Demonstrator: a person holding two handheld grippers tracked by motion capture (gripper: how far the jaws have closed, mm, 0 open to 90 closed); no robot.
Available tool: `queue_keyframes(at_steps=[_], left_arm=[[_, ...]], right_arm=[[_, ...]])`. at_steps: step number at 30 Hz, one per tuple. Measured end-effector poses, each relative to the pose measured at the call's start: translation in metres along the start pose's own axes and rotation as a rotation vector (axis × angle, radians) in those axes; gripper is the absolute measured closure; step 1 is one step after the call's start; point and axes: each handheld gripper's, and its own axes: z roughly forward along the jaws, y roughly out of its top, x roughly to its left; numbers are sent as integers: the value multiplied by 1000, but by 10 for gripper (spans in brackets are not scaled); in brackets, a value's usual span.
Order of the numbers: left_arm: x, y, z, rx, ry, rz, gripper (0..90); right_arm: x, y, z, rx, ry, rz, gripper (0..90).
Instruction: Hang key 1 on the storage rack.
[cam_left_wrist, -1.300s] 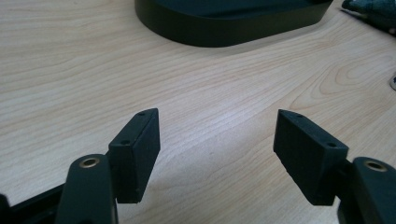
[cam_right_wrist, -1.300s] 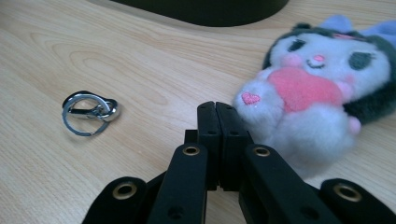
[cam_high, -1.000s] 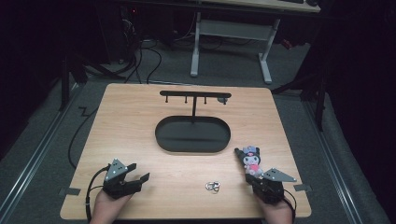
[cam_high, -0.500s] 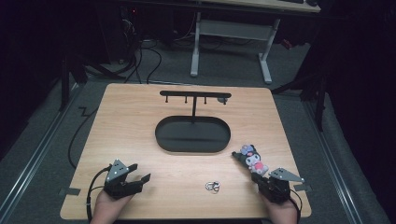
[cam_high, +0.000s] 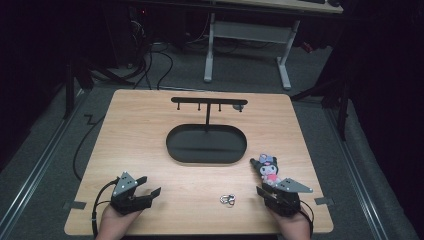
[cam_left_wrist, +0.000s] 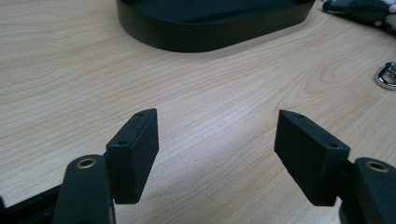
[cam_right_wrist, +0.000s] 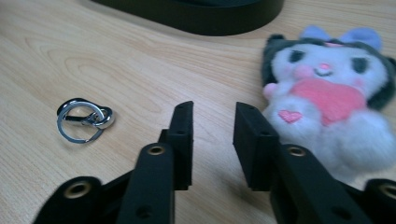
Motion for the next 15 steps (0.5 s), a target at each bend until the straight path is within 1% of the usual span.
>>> queue_keyframes(at_steps=[2,4,7,9,11,15], left_arm=[[1,-1,-2,-5,-4,-5,313],[1,-1,-2,-4,-8,1,313],[1,-1,-2,-4,-16,5,314],[-1,-1,-1,-5,-22,9,314],[-2,0,0,1,-24,26,314],[-4,0,2,6,-33,35,313]], right_arm=[[3,3,3,26,-3,-27,642],[5,6,7,64,-6,-50,610],[10,11,10,131,-12,-82,602],[12,15,11,180,-11,-116,602],[15,18,11,210,-8,-130,603],[20,23,11,273,6,-167,600]])
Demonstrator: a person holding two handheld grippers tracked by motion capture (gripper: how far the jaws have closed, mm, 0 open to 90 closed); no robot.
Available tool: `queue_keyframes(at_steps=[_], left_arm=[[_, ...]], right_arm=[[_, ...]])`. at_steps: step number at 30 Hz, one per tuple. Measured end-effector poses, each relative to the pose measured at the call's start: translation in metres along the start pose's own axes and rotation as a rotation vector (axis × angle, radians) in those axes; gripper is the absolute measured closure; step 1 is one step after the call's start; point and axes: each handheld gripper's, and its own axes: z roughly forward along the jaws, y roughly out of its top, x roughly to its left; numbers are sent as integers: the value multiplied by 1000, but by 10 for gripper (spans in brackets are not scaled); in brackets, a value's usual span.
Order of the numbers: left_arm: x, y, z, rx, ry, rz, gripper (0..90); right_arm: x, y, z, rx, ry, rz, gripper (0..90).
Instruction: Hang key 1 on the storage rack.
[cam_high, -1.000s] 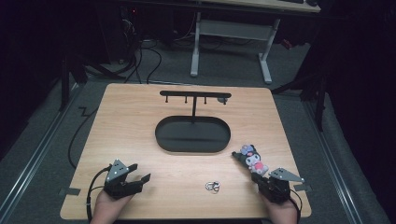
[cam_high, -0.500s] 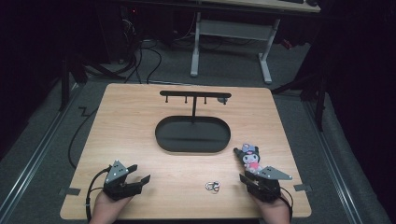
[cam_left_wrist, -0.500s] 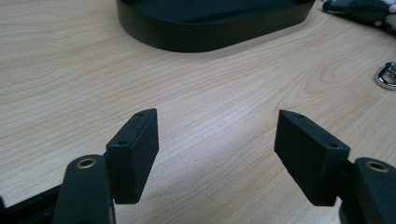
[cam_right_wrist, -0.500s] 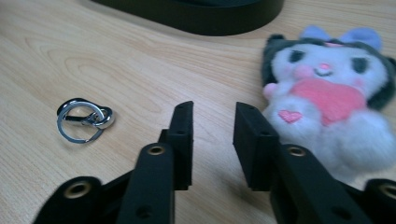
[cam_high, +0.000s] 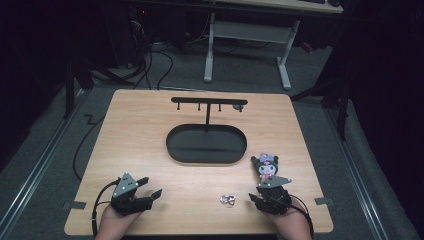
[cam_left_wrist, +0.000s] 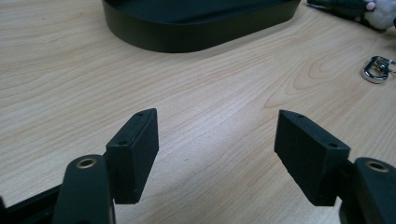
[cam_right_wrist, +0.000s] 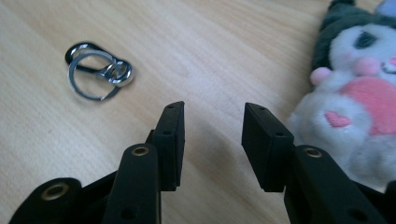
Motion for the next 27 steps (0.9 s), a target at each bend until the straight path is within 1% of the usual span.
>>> queue_keyframes(at_steps=[9,10,17,22,25,27], left_arm=[[-3,0,0,-1,-11,6,313],[-3,0,0,0,-11,6,313],[-2,-1,1,5,-12,8,313],[-3,-1,2,11,-19,11,313],[-3,-1,2,12,-21,11,314],[-3,-1,2,12,-21,12,314]], right_arm=[[9,10,-1,127,21,-71,573],[9,12,-1,144,24,-86,566],[10,21,-3,235,28,-139,545],[11,25,-3,301,55,-141,513],[11,27,-5,335,59,-152,507],[11,28,-6,355,66,-145,501]])
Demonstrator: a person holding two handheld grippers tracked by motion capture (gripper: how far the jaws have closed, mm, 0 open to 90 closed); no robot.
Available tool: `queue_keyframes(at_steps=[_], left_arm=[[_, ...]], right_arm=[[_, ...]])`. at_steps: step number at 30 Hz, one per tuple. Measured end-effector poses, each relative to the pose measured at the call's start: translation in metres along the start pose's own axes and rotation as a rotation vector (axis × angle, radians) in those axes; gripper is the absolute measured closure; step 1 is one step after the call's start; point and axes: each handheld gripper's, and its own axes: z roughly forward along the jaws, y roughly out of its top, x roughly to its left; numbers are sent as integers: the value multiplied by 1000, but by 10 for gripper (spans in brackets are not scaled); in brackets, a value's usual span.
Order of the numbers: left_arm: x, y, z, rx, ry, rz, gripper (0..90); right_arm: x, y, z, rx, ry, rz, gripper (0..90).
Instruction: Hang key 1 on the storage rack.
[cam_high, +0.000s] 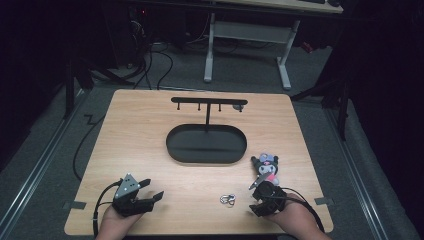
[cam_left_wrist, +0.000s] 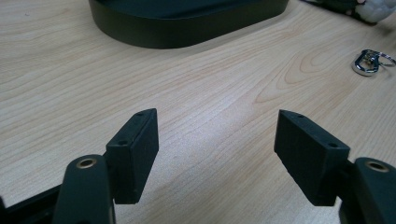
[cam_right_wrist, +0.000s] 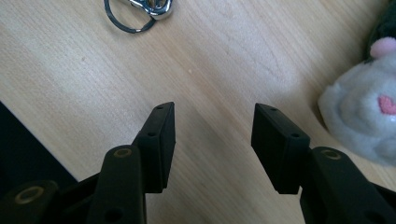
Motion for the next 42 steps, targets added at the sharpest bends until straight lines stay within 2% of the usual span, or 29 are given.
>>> queue_keyframes(at_steps=[7,9,14,15,18,23,28,34,35,38,40,42], left_arm=[[0,-1,1,5,-4,0,314],[-1,-1,1,8,-8,3,314],[-1,-1,2,11,-8,5,314],[-1,-1,3,12,-8,6,314],[-1,-1,2,13,-9,7,314],[-1,-1,2,14,-8,7,314],[-1,-1,2,18,-9,16,314],[-1,-2,2,17,-11,18,314],[-1,-2,2,18,-12,19,315],[-1,-2,2,22,-15,22,314],[-2,-2,2,20,-15,20,314],[-2,-2,3,22,-15,22,315]], right_arm=[[-6,2,-19,-16,18,54,452],[-13,3,-27,-18,17,81,431],[-28,6,-44,-28,-9,113,391],[-30,6,-45,-22,-10,140,378],[-40,7,-46,-24,-17,179,342],[-54,9,-39,-16,-46,268,240],[-62,14,-26,13,-53,307,235],[-73,15,-6,46,-45,373,231],[-75,15,-2,49,-38,398,231],[-78,15,4,44,-32,428,231],[-80,15,7,39,-12,458,234],[-81,15,10,37,-7,464,247]])
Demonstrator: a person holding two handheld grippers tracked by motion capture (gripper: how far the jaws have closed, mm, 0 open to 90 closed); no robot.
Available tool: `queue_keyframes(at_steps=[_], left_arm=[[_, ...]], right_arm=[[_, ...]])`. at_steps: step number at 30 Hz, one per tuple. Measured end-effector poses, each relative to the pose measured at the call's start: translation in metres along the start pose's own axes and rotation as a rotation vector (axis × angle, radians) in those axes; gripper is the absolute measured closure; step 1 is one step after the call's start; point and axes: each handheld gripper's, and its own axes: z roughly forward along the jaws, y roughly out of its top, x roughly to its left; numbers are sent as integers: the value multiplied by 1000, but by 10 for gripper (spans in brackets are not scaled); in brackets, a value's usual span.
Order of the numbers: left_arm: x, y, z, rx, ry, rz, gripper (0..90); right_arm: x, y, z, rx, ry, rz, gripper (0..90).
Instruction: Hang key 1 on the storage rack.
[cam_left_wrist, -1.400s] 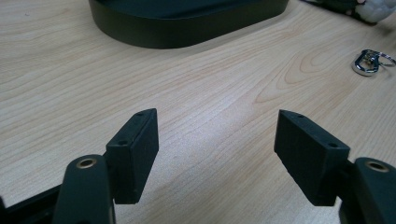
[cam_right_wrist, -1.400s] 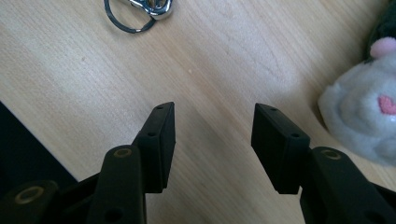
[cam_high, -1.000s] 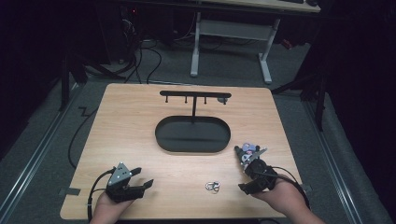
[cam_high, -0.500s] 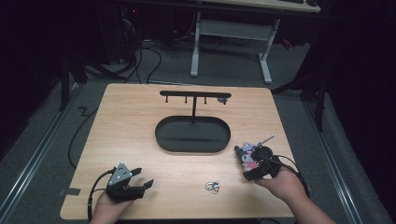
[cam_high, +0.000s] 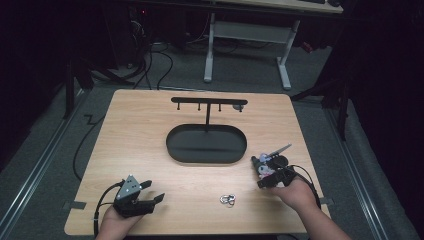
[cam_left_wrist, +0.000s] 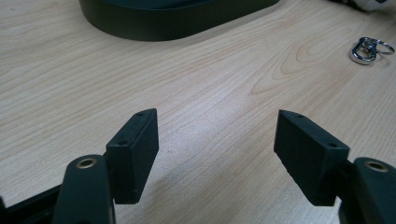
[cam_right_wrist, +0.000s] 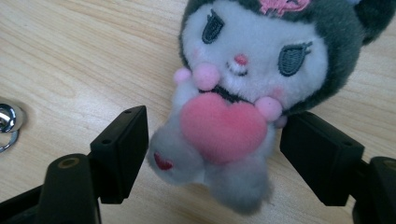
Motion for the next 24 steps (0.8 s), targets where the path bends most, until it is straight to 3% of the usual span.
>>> queue_keyframes(at_steps=[6,14,21,24], left_arm=[[-1,0,0,6,1,4,315],[-1,-1,1,14,-1,9,315],[-2,-1,1,15,1,10,316],[-1,-2,1,15,1,7,316]], right_arm=[[-6,-3,0,2,1,13,355],[-19,-9,-7,-9,-21,5,385],[-18,-8,3,-17,-15,-22,432],[-20,-7,1,-19,2,-13,471]])
